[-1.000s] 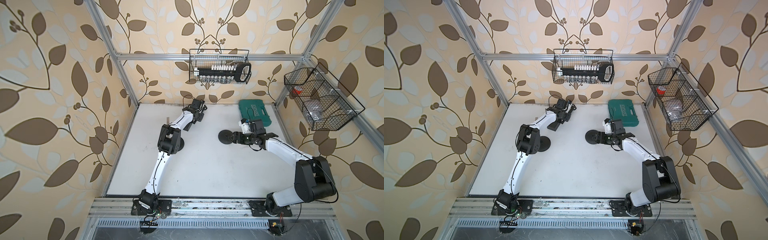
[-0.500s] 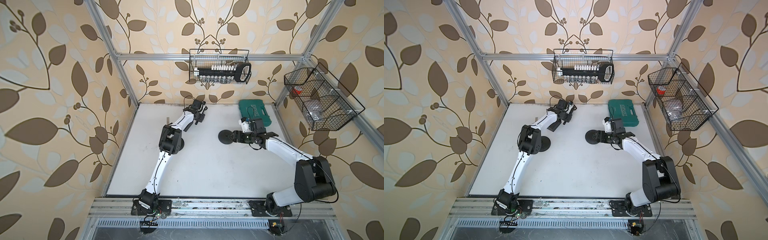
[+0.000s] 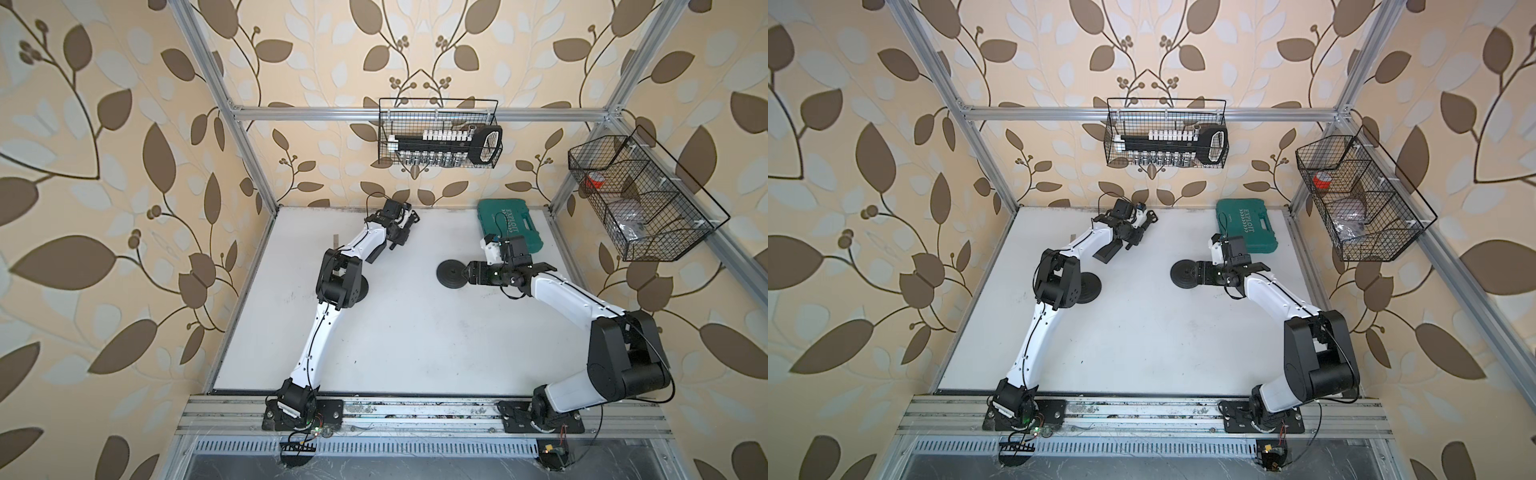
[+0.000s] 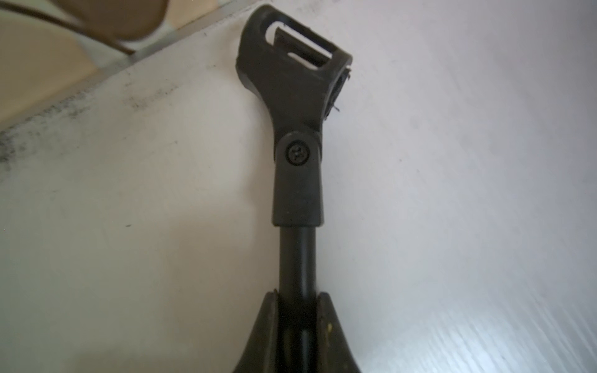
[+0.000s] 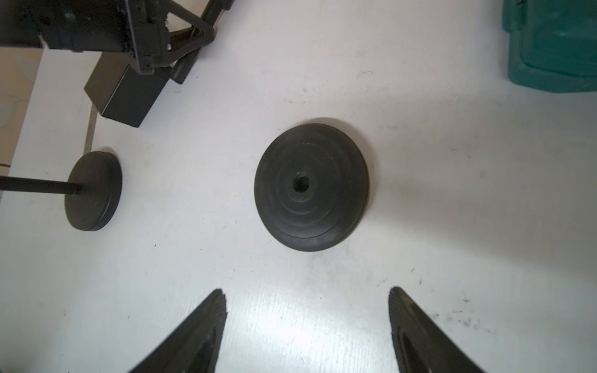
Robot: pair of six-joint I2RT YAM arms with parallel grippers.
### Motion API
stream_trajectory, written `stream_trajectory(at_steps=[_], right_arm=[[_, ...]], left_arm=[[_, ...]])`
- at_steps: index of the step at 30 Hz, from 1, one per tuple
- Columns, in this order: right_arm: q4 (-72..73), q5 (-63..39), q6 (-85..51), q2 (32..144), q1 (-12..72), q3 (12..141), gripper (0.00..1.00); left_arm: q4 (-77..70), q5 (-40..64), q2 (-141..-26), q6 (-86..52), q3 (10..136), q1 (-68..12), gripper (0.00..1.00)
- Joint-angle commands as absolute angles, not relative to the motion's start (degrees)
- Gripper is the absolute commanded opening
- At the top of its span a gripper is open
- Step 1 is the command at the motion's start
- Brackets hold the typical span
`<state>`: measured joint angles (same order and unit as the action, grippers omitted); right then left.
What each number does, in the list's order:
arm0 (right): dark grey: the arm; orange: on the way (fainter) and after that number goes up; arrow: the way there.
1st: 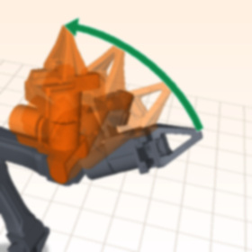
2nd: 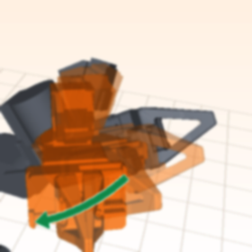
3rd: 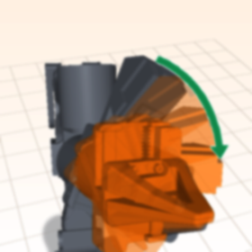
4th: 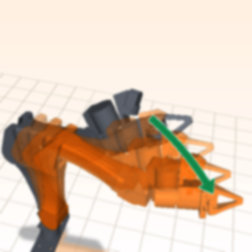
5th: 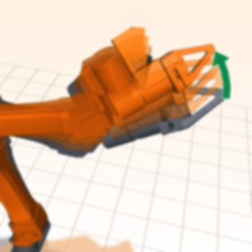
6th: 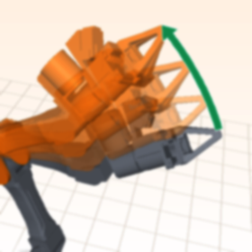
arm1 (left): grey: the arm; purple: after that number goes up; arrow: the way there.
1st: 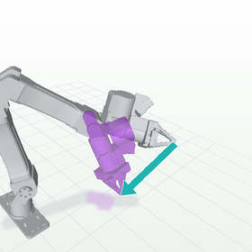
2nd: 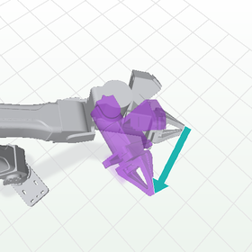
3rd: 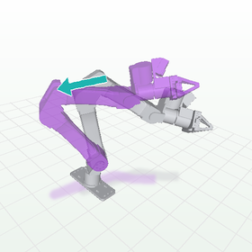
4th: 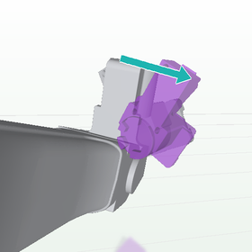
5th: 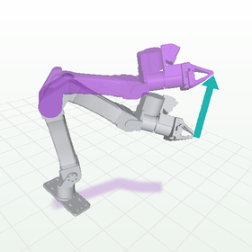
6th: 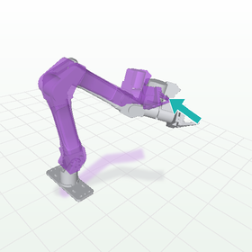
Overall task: Assemble a microphone stand
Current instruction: Pick up the microphone stand pole from the center of the board.
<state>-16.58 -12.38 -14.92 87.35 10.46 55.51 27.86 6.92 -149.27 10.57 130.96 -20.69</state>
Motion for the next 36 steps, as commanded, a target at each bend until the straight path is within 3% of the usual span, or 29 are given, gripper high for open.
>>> stream_trajectory(at_steps=[1, 11, 17, 36], right_arm=[[-18.6, -9.0, -13.4, 90.0, 10.0, 58.5, 0.8], [-21.0, -13.2, -12.9, 102.6, 9.5, 66.6, 0.77], [-21.7, -10.5, -13.4, 108.0, 9.5, 71.2, 0.74], [-23.8, -8.1, -11.9, 115.1, 11.9, 77.1, 0.73]], left_arm=[[25.5, 13.5, -141.1, 8.9, 124.6, -21.1, 0.0], [15.2, 18.4, -121.3, 1.4, 105.8, -24.6, 0.0], [8.5, 20.9, -110.7, -3.5, 93.9, -27.6, 0.0], [-5.5, 19.4, -86.8, -12.9, 64.5, -33.0, 0.0]])
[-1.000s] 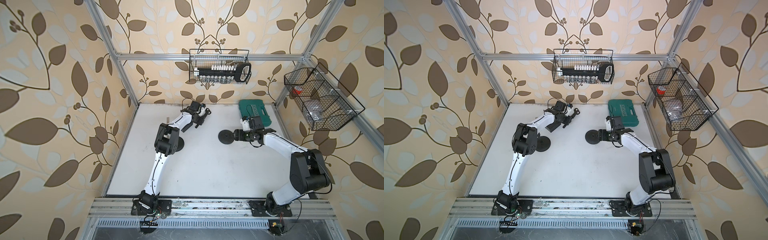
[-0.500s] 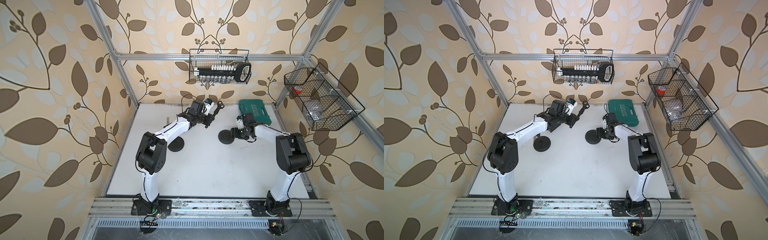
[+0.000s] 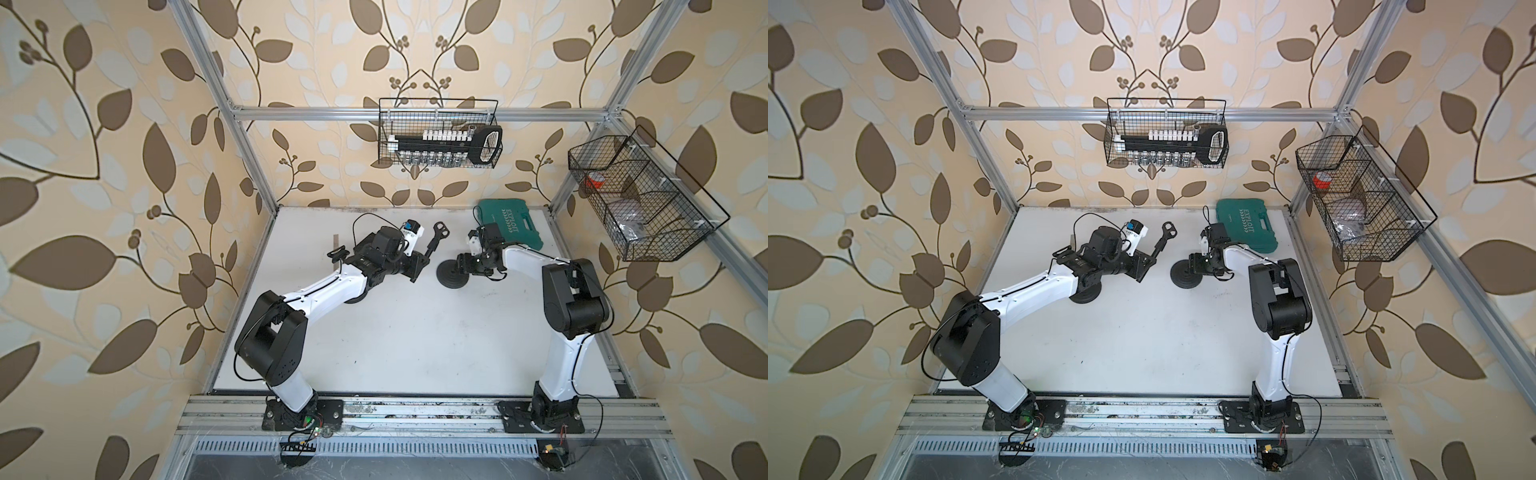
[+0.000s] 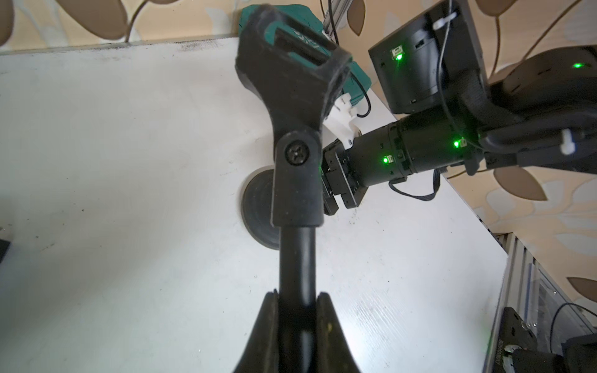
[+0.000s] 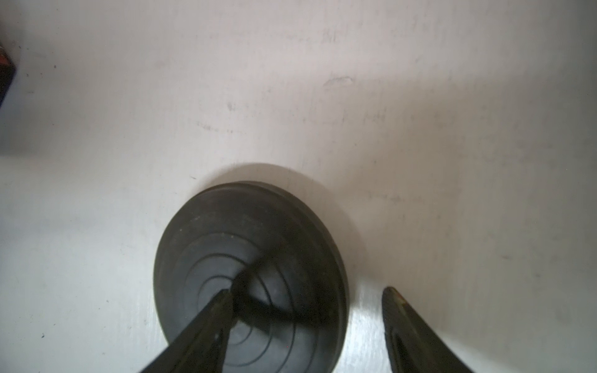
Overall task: Assemble a microphone stand
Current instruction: Pick up the microphone stand pole from the center of the board, then move the microphone stand base to the center of the board.
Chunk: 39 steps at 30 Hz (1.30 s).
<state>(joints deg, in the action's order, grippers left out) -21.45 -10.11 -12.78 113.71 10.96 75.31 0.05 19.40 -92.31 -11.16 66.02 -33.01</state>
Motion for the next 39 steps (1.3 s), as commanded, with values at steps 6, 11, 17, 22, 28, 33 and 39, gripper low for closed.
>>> stream_trajectory(at_steps=[6, 11, 17, 22, 28, 33, 39], right_arm=[[-25.7, -4.4, -11.9, 115.9, 14.3, 77.6, 0.73], [-26.6, -4.6, -11.1, 115.1, 16.1, 76.5, 0.67], [-25.6, -7.0, -9.0, 111.8, 19.6, 71.5, 0.68], [-25.2, -10.7, -8.2, 108.6, 22.3, 65.8, 0.68], [-25.2, -12.5, -7.9, 103.5, 25.9, 60.3, 0.65], [-24.7, -15.2, -8.3, 98.5, 25.9, 61.1, 0.73], [-17.4, -25.4, -14.6, 87.7, 19.4, 59.7, 0.8]], left_arm=[[-8.8, 19.3, -79.3, -12.8, 57.0, -32.9, 0.0], [-8.6, 19.6, -75.2, -12.7, 53.4, -32.9, 0.0], [-7.4, 19.4, -71.2, -13.0, 50.2, -32.9, 0.0], [-6.4, 18.3, -67.7, -12.7, 47.8, -32.9, 0.0], [-7.3, 17.7, -66.5, -12.2, 45.9, -32.9, 0.0], [-9.4, 18.0, -68.9, -12.6, 46.0, -32.9, 0.0], [-12.9, 18.8, -74.3, -12.9, 48.2, -32.9, 0.0]])
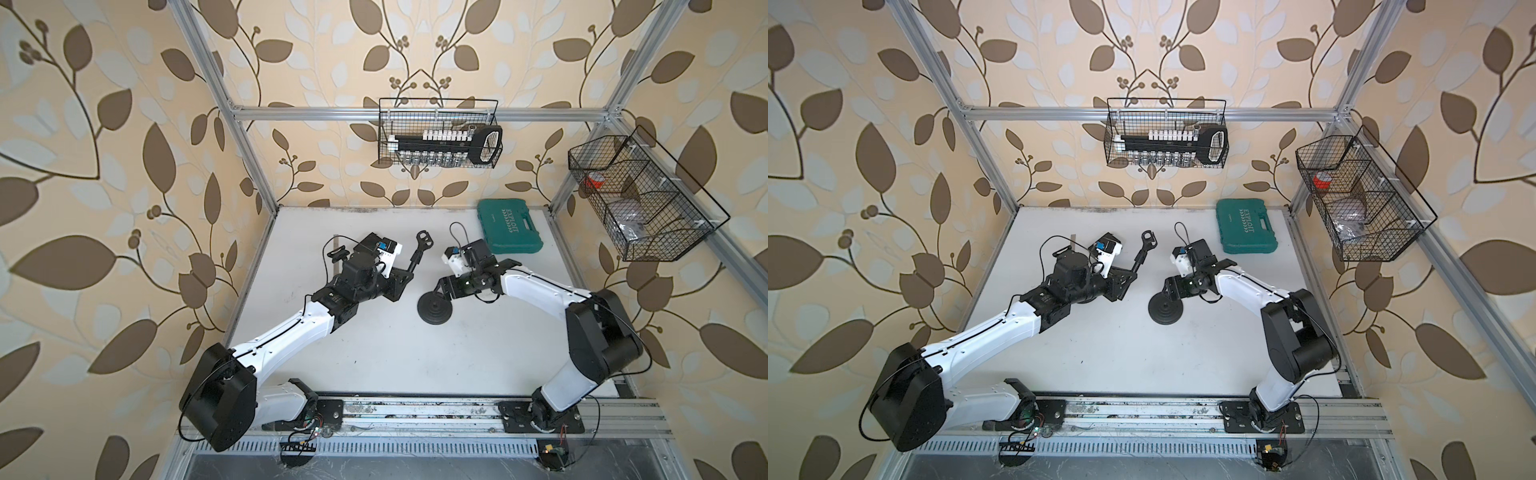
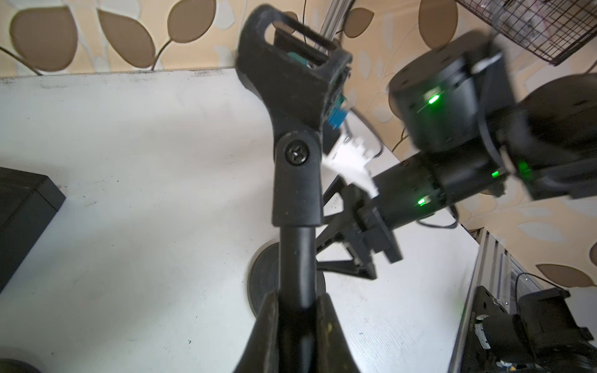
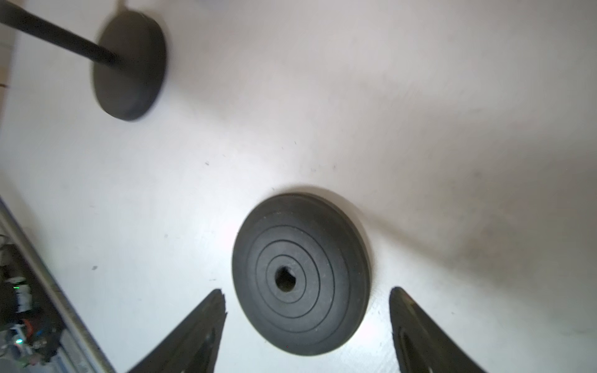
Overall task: Assemble a microphone stand
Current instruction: Move the microphone stand base to the center of the board, then hold the microphone stand pole at the microphone stand base.
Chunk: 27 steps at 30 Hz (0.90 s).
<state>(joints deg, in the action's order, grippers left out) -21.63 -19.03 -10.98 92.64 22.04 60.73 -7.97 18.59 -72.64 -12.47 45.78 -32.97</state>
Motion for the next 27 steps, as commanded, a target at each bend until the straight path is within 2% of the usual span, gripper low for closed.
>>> stream_trajectory(at_steps=[1, 10, 15, 17, 27], right_arm=[[-16.0, -27.0, -15.9, 85.6, 18.4, 58.8, 0.8], [-2.5, -33.1, -31.0, 70.7, 15.9, 47.3, 0.62], [3.8, -33.8, -41.9, 68.7, 16.0, 44.6, 0.61], [4.6, -32.6, -44.8, 68.0, 16.4, 44.1, 0.56], [6.2, -27.5, -49.5, 65.9, 19.1, 42.6, 0.46]], left_arm=[[-13.3, 19.1, -75.3, -12.8, 48.7, -32.9, 0.0], [-20.5, 23.3, -82.0, -14.3, 50.4, -33.3, 0.0], [-22.3, 25.1, -84.8, -13.4, 51.7, -35.5, 0.0], [-22.3, 23.9, -84.5, -11.7, 51.6, -37.0, 0.0], [-17.5, 19.4, -84.0, -6.3, 53.6, -41.4, 0.0]])
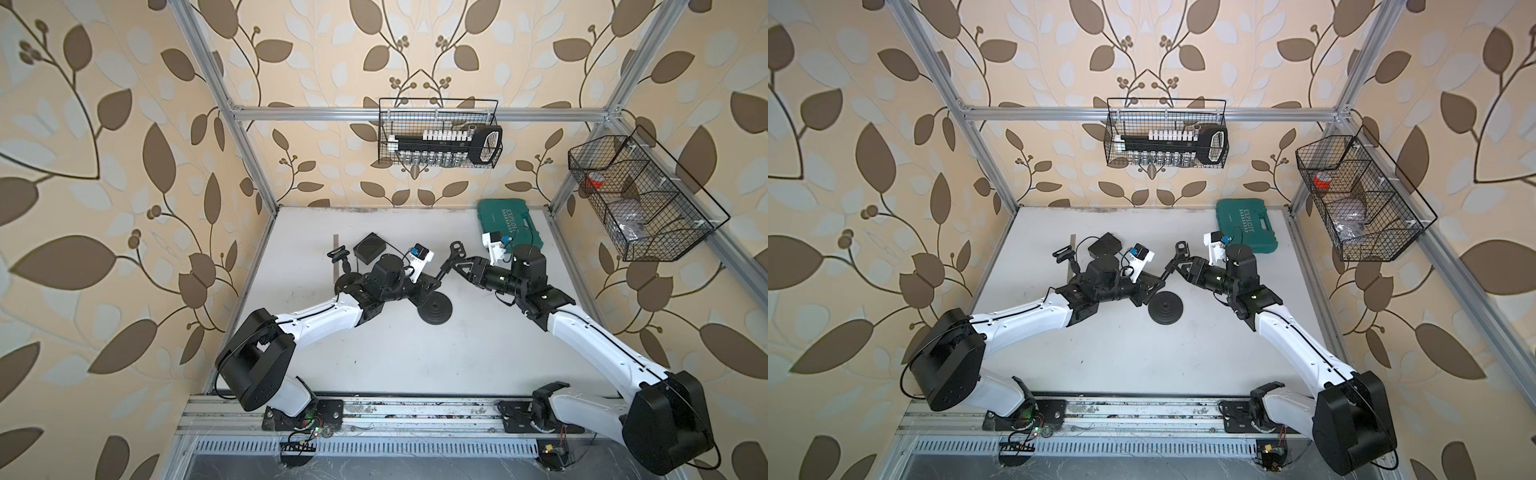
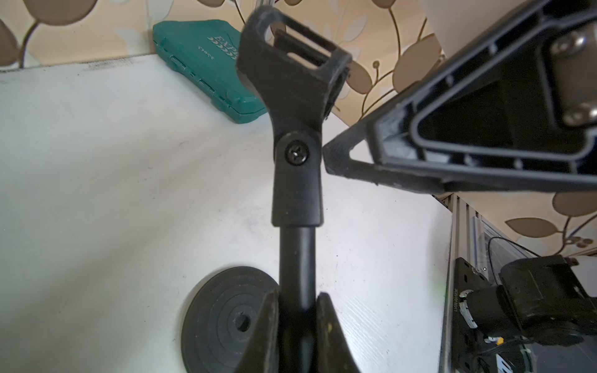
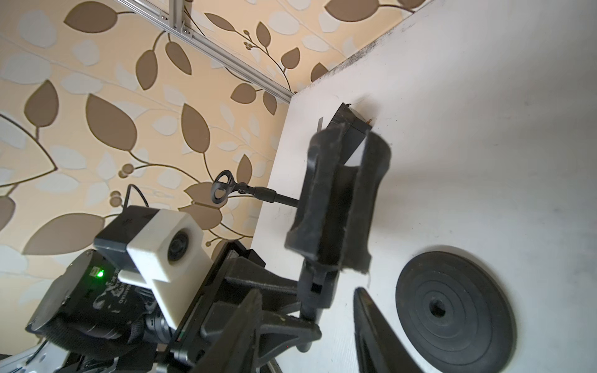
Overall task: Assemble a microphone stand
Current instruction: Hold the microphone stand pole at the microphone stand base.
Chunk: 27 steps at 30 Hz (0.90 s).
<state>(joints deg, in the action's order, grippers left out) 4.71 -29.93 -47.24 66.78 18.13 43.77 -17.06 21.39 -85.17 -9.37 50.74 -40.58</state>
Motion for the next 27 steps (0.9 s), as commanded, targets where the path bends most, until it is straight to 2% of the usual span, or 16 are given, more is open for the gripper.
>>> stream_trajectory(at_steps=[1, 10, 17, 21, 23, 24, 27], right_arm=[[6.2, -26.9, -49.5, 65.8, 19.4, 42.5, 0.44], [7.0, -24.1, -53.1, 65.3, 20.4, 41.4, 0.36], [7.2, -23.2, -54.4, 65.7, 20.4, 41.0, 0.35], [7.1, -23.1, -54.6, 65.7, 20.6, 41.0, 0.29], [7.0, -22.8, -54.4, 65.4, 20.6, 40.9, 0.23], [7.0, -22.7, -54.3, 65.4, 20.6, 40.9, 0.2], [6.5, -22.5, -53.2, 65.4, 20.6, 41.1, 0.12]], left_arm=[[-17.5, 19.2, -84.0, -6.2, 53.6, -41.7, 0.0], [-17.7, 18.5, -83.9, -6.2, 54.0, -43.2, 0.0], [-18.0, 18.6, -83.9, -5.6, 53.7, -44.3, 0.0], [-18.3, 18.3, -83.7, -5.5, 53.4, -44.6, 0.0], [-18.3, 18.0, -83.8, -5.5, 53.3, -44.6, 0.0], [-18.1, 17.7, -83.8, -5.5, 53.3, -44.6, 0.01], [-17.0, 17.1, -84.1, -6.2, 53.7, -44.6, 0.25]])
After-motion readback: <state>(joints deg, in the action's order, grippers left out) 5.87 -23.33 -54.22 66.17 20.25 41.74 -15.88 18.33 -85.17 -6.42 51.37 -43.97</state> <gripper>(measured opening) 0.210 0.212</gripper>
